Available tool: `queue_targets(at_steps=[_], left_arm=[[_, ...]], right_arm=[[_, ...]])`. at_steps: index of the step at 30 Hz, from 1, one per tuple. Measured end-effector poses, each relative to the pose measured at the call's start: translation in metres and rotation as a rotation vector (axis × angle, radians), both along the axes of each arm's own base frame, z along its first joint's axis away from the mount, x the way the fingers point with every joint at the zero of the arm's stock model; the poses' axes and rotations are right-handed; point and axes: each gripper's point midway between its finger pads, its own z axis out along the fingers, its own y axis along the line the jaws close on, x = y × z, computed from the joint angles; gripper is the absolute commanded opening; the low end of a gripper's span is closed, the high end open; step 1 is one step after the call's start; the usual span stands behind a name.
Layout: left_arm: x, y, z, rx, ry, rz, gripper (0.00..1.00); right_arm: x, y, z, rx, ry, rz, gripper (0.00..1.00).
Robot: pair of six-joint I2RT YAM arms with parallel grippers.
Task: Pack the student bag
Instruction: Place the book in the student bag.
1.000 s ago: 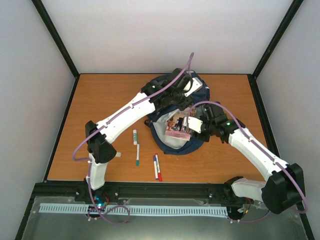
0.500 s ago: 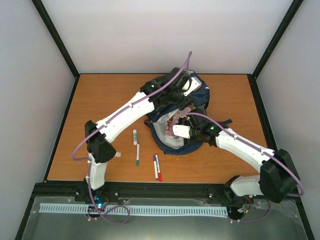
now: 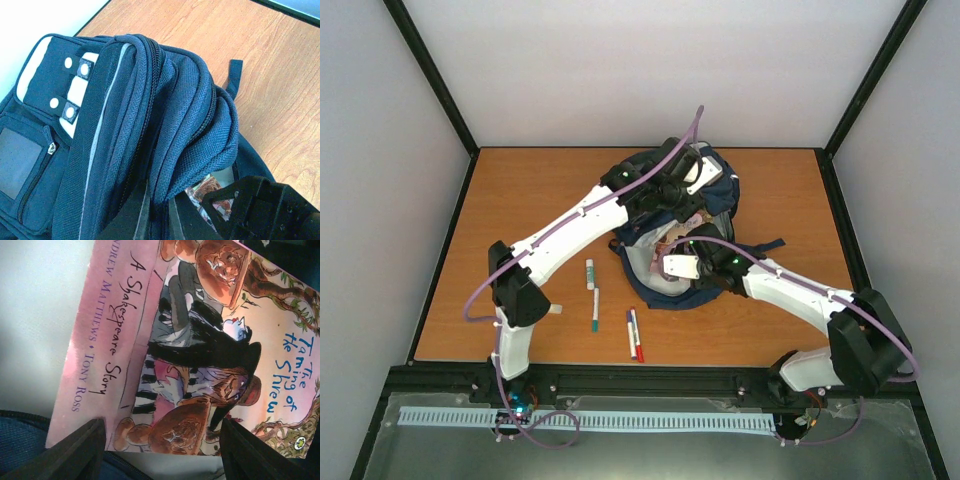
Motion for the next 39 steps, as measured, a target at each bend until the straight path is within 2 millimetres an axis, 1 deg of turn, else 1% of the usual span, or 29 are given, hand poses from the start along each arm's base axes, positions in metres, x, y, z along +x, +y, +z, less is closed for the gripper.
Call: queue_targets(at_steps=[3, 7, 9, 12, 14, 17, 19, 21, 23, 26, 28, 32, 37, 39], left_arm=[[-0.001, 0.001, -0.001, 0.001, 0.002, -0.001, 0.01], [-0.002, 0.002, 0.001, -0.003, -0.001, -0.001, 0.01], [-0.003, 0.003, 0.002, -0.004, -0.003, -0.001, 0.01], [-0.004, 0.004, 0.002, -0.005, -0.004, -0.001, 0.01], [-0.003, 0.004, 0.003, -0.007, -0.005, -0.001, 0.01], [-0.003, 0.004, 0.002, -0.006, -0.004, -0.001, 0.01], [-0.003, 0.004, 0.001, -0.005, -0.004, 0.0, 0.01], [-0.003, 0.004, 0.001, -0.005, -0.004, 0.0, 0.01], [-0.003, 0.004, 0.001, -0.005, -0.005, -0.001, 0.01], [-0.003, 0.004, 0.001, -0.005, -0.005, -0.001, 0.01], [-0.003, 0.004, 0.001, -0.004, -0.006, -0.003, 0.01], [-0.003, 0.004, 0.001, -0.002, -0.008, -0.006, 0.01], [-0.003, 0.003, 0.0, -0.003, -0.008, -0.007, 0.01], [-0.001, 0.004, 0.002, -0.012, -0.013, -0.005, 0.01]], right_arm=[[0.005, -0.001, 0.002, -0.015, -0.015, -0.006, 0.67], [0.002, 0.01, 0.016, 0.028, 0.024, 0.014, 0.78], [-0.001, 0.017, 0.024, 0.06, 0.035, 0.03, 0.8], [-0.009, 0.02, 0.027, 0.073, 0.052, 0.048, 0.8], [-0.012, 0.021, 0.025, 0.069, 0.056, 0.054, 0.8], [-0.016, 0.018, 0.015, 0.046, 0.064, 0.052, 0.81], [-0.018, 0.015, 0.009, 0.023, 0.065, 0.048, 0.84], [-0.018, 0.013, 0.003, 0.001, 0.054, 0.043, 0.86], [-0.017, 0.012, -0.002, -0.022, 0.03, 0.04, 0.85], [-0.009, 0.008, -0.007, -0.053, -0.016, 0.022, 0.8], [-0.002, 0.006, -0.005, -0.07, -0.056, 0.008, 0.78], [0.018, 0.004, 0.006, -0.08, -0.132, -0.024, 0.71], [0.052, 0.0, 0.028, -0.05, -0.202, -0.101, 0.68], [0.06, -0.002, 0.028, -0.04, -0.21, -0.125, 0.67]])
